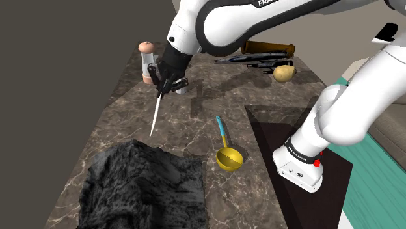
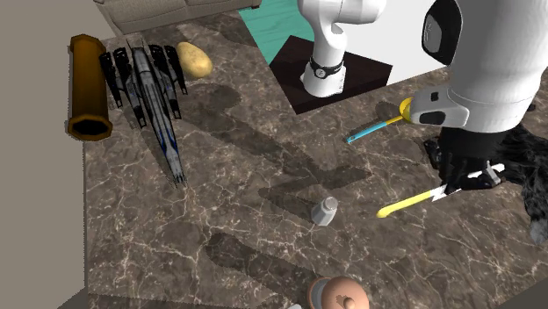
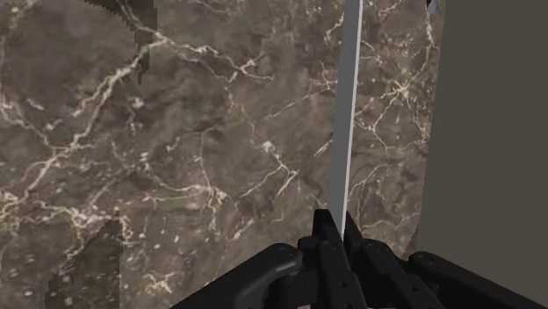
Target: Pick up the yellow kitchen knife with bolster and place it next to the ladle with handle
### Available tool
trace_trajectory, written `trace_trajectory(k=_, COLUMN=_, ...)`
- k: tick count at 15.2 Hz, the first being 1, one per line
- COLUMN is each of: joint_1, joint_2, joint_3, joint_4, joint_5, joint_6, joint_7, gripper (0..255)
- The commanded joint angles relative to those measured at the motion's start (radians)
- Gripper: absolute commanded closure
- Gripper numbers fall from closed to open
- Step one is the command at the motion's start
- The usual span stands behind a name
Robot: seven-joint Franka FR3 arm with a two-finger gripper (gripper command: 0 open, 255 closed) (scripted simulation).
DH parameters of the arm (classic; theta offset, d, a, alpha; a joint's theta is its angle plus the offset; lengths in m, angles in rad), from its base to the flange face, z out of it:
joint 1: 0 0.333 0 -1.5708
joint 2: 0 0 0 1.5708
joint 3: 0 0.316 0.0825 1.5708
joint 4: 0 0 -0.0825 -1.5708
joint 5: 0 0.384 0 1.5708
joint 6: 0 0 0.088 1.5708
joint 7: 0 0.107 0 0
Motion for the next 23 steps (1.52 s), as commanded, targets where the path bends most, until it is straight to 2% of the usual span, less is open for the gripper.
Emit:
trace_trajectory(k=1, joint_1=0.016, joint_2=0.023, joint_3=0.034, joint_4=0.02, joint_5=-0.03, joint_6=0.017, joint_7=0.07, gripper=255)
trace_trajectory(k=6, joint_1=0.058, joint_2=0.093, joint_3=0.109, joint_4=0.087, joint_5=-0.13, joint_6=0.045, joint_7=0.251, gripper=255)
trace_trajectory(k=7, joint_1=0.075, joint_2=0.125, joint_3=0.133, joint_4=0.12, joint_5=-0.178, joint_6=0.05, joint_7=0.323, gripper=255)
trace_trajectory(k=23, joint_1=0.093, joint_2=0.254, joint_3=0.128, joint_4=0.026, joint_5=-0.237, joint_6=0.262, joint_7=0.343, gripper=255)
